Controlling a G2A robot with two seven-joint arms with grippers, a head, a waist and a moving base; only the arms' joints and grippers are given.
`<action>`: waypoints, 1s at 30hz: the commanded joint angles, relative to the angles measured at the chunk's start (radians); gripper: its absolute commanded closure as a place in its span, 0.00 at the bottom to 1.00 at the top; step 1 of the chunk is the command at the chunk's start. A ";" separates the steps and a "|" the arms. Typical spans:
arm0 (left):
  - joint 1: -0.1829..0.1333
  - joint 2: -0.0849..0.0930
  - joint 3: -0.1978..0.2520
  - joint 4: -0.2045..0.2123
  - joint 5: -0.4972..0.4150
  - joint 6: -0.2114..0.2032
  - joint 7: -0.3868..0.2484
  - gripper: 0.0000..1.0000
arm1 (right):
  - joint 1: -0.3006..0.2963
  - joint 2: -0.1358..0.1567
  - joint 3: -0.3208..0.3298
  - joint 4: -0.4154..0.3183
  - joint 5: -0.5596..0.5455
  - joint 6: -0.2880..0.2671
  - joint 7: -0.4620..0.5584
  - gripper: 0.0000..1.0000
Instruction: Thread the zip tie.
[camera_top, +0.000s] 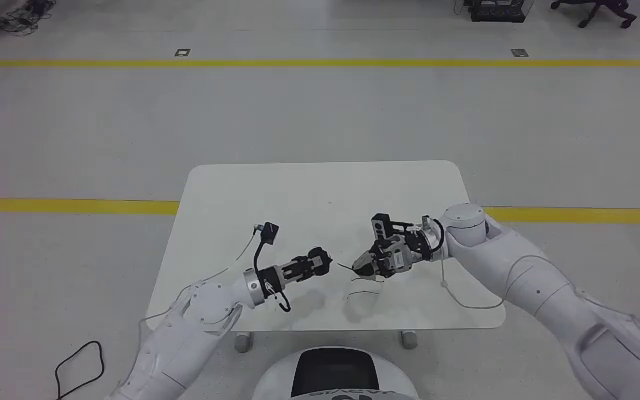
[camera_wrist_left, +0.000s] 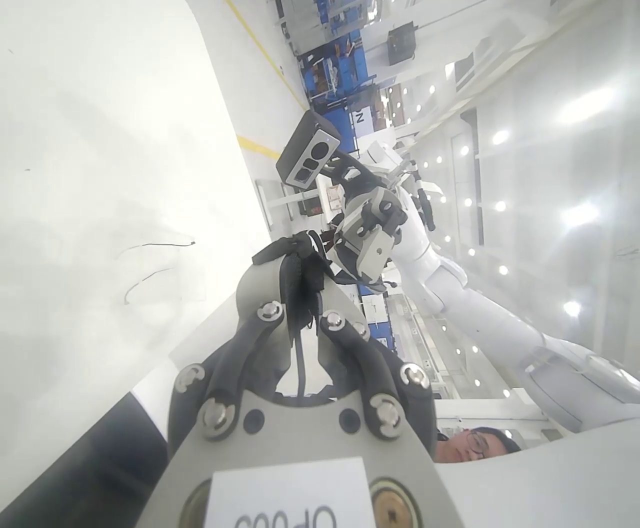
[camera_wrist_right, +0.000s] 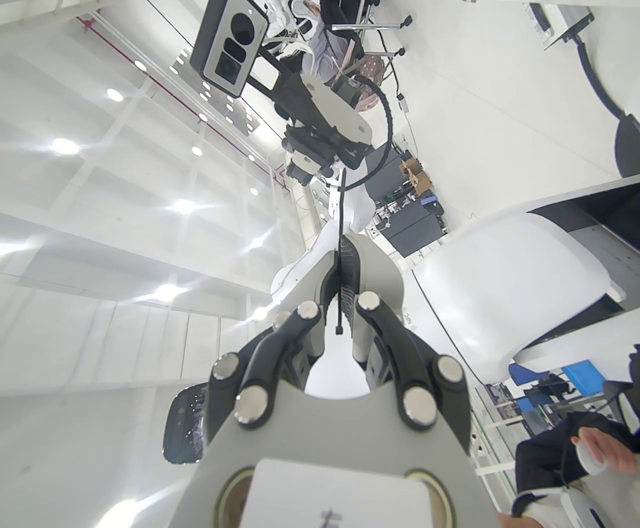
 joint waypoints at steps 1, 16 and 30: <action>0.001 -0.004 -0.002 0.001 0.005 0.000 -0.002 1.00 | -0.002 -0.001 0.004 0.000 -0.003 0.000 0.004 1.00; 0.002 -0.029 -0.008 0.009 0.018 0.000 -0.023 1.00 | -0.010 -0.010 0.016 0.016 -0.016 0.000 0.022 1.00; 0.009 -0.044 -0.019 0.007 0.030 0.000 -0.048 1.00 | -0.002 -0.023 0.011 0.046 -0.012 0.000 0.027 1.00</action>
